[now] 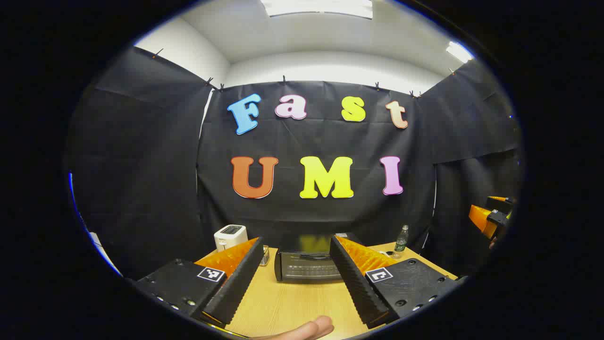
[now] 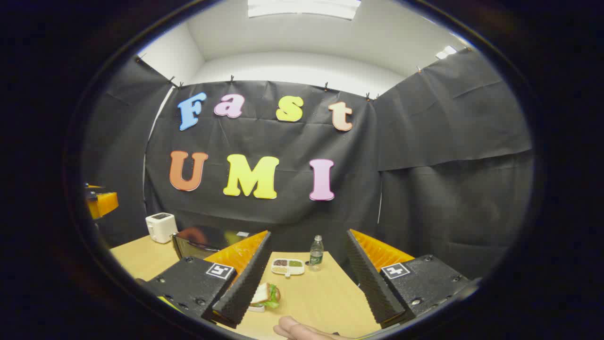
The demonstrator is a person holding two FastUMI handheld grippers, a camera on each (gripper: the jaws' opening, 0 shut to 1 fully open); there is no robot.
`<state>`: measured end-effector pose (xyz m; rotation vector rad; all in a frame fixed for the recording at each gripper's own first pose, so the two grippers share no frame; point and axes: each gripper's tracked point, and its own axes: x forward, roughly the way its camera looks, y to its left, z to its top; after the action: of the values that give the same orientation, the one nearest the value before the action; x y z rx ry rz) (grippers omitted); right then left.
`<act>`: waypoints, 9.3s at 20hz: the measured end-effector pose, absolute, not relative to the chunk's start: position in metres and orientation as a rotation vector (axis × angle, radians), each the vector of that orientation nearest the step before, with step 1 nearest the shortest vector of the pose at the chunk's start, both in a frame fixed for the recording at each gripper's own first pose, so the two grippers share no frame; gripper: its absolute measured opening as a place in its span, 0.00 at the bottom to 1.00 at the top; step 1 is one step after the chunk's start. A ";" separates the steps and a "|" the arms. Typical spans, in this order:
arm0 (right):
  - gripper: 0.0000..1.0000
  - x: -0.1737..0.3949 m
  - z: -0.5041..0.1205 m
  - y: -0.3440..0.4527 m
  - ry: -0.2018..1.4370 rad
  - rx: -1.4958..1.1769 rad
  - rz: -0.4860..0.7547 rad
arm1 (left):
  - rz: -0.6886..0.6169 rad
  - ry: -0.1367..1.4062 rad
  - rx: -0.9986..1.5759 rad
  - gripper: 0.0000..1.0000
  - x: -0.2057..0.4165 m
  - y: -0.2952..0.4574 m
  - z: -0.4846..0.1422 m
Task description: Open the electric oven with the left hand, put the food in, and close the electric oven.
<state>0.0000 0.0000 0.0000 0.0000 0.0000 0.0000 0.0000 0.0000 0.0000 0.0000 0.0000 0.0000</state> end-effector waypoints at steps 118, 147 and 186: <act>0.99 0.159 -0.163 0.021 0.566 0.095 0.282 | -0.068 0.020 0.017 0.95 0.049 -0.046 -0.033; 0.34 0.160 -0.328 0.124 1.443 0.526 0.752 | -0.024 0.062 0.069 0.95 0.036 -0.057 -0.047; 0.41 0.322 -0.303 0.389 0.436 1.295 0.174 | 0.021 0.050 -0.021 0.95 -0.005 0.077 -0.075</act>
<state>0.3220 0.3887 -0.3034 1.2947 0.4361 0.1744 -0.0051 0.0772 -0.0749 -0.0206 0.0495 0.0213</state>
